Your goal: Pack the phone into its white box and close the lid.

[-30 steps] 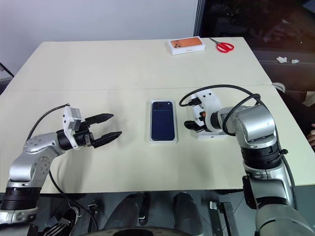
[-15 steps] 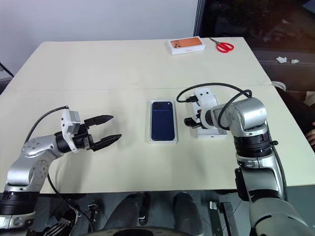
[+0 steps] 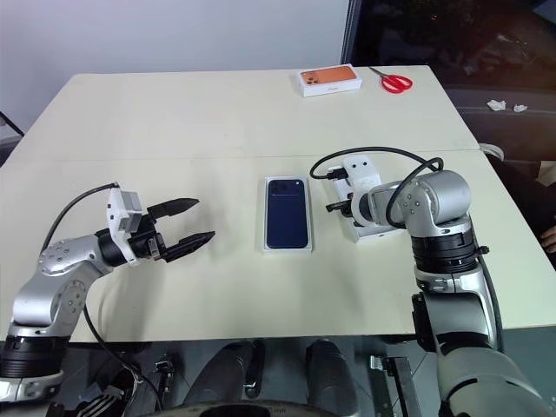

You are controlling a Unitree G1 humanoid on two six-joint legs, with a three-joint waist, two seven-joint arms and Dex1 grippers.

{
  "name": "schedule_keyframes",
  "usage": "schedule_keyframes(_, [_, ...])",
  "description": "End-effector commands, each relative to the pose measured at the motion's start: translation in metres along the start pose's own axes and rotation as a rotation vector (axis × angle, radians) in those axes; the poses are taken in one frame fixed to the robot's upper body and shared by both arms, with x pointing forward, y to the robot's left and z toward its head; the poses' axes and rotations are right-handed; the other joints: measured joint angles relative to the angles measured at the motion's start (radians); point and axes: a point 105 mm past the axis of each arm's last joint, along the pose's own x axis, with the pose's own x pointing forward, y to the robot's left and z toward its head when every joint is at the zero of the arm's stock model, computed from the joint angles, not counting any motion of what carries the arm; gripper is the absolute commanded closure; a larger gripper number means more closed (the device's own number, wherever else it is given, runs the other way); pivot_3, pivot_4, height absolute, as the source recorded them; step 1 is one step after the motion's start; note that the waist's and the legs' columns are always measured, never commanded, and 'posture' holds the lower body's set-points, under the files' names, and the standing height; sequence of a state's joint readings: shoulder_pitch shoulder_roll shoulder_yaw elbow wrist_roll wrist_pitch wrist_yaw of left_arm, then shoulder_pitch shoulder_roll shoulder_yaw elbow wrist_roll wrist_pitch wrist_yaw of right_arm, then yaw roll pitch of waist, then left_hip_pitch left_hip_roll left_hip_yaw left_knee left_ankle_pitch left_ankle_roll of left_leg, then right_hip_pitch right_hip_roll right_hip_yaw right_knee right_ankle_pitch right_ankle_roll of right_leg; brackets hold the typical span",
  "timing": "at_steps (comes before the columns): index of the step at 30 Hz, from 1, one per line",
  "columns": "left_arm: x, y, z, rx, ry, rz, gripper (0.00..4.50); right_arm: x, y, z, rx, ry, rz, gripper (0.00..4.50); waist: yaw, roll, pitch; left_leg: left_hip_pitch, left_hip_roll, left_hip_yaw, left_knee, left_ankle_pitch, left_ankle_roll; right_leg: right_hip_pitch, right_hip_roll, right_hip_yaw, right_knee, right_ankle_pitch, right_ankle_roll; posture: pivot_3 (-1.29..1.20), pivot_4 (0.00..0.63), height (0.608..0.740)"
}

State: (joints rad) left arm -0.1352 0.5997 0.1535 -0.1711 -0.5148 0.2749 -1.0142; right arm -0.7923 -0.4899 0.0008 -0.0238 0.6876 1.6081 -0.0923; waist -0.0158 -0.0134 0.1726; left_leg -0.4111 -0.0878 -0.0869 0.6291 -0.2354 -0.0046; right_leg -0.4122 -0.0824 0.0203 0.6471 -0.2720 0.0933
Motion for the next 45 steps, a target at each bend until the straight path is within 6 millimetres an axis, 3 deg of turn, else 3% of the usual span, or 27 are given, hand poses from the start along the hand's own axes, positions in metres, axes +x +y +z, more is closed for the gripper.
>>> schedule_keyframes(1, [0.0, 0.003, 0.013, 0.03, -0.04, 0.012, 0.0, -0.023, 0.024, 0.043, 0.008, -0.165, 0.129, 4.47, -0.005, 0.001, 0.001, 0.0, 0.0, 0.0, 0.0, 0.0, 0.0, 0.0, 0.0, 0.0, 0.0, 0.0, 0.0, 0.0, 0.15, 0.74])
schedule_keyframes(7, [-0.002, 0.009, 0.017, 0.017, -0.054, 0.034, 0.0, -0.058, 0.072, 0.095, 0.139, -0.419, 0.512, 4.47, -0.002, 0.003, 0.002, 0.0, 0.002, 0.001, -0.001, 0.0, 0.0, -0.002, 0.003, 0.001, 0.001, 0.0, 0.0, 0.0, 0.15, 0.74])
schedule_keyframes(10, [-0.002, 0.012, 0.02, 0.01, -0.064, 0.049, 0.0, -0.071, 0.091, 0.106, 0.299, -0.468, 0.792, 4.47, -0.002, 0.003, 0.002, 0.0, 0.001, 0.001, 0.0, 0.0, 0.0, -0.001, 0.002, 0.001, 0.002, 0.0, 0.0, 0.0, 0.15, 0.74])
schedule_keyframes(17, [0.0, 0.016, 0.025, -0.03, -0.094, 0.076, 0.0, -0.067, 0.132, 0.086, 0.528, -0.408, 1.183, 4.47, -0.003, 0.003, 0.001, 0.0, 0.001, 0.001, -0.001, 0.0, 0.0, -0.002, 0.002, 0.001, 0.002, 0.001, -0.001, 0.0, 0.15, 0.74])
schedule_keyframes(20, [0.001, 0.018, 0.028, -0.059, -0.114, 0.102, 0.0, -0.056, 0.15, 0.067, 0.584, -0.339, 1.243, 4.47, -0.005, 0.005, 0.003, 0.0, 0.001, 0.001, -0.001, 0.0, 0.0, -0.002, 0.002, 0.002, 0.002, 0.001, -0.001, 0.0, 0.15, 0.74])
schedule_keyframes(26, [0.002, 0.018, 0.025, -0.098, -0.114, 0.133, 0.0, -0.035, 0.166, 0.035, 0.614, -0.209, 1.235, 4.47, -0.009, 0.005, 0.003, 0.0, 0.001, 0.002, -0.001, 0.0, 0.0, -0.004, 0.002, 0.003, 0.004, 0.001, -0.001, 0.0, 0.15, 0.74])
schedule_keyframes(29, [0.006, 0.018, 0.024, -0.111, -0.123, 0.149, 0.74, -0.029, 0.166, 0.033, 0.648, -0.182, 1.242, 4.5, -0.008, 0.005, 0.003, 0.0, 0.001, 0.003, -0.001, 0.0, 0.0, -0.004, 0.002, 0.003, 0.004, 0.001, -0.001, 0.0, 0.15, 0.74])
schedule_keyframes(33, [0.011, 0.018, 0.022, -0.129, -0.138, 0.162, 2.65, -0.028, 0.17, 0.032, 0.645, -0.172, 1.247, 4.5, -0.008, 0.005, 0.003, 0.0, 0.001, 0.003, -0.001, 0.0, 0.0, -0.004, 0.002, 0.003, 0.004, 0.001, -0.001, 0.0, 0.15, 0.74])
schedule_keyframes(37, [0.019, 0.02, 0.018, -0.136, -0.146, 0.177, 4.44, -0.015, 0.172, 0.017, 0.664, -0.113, 1.213, 4.5, -0.006, 0.005, 0.003, 0.0, 0.001, 0.003, -0.001, 0.0, 0.0, -0.004, 0.002, 0.003, 0.004, 0.001, -0.001, 0.0, 0.15, 0.74])
schedule_keyframes(42, [0.033, 0.014, 0.007, -0.145, -0.125, 0.175, 4.44, -0.003, 0.172, -0.003, 0.659, -0.054, 1.162, 4.5, -0.003, 0.005, 0.001, 0.001, 0.0, 0.003, 0.0, 0.0, 0.0, -0.001, 0.001, 0.003, 0.002, 0.001, -0.001, 0.0, 0.15, 0.74])
schedule_keyframes(45, [0.042, 0.01, 0.0, -0.173, -0.128, 0.17, 4.44, 0.001, 0.168, -0.003, 0.677, -0.066, 1.145, 4.5, 0.0, 0.004, 0.0, 0.005, 0.0, 0.002, 0.0, 0.0, 0.001, 0.003, 0.001, 0.002, 0.002, 0.001, -0.001, 0.0, 0.15, 0.74])
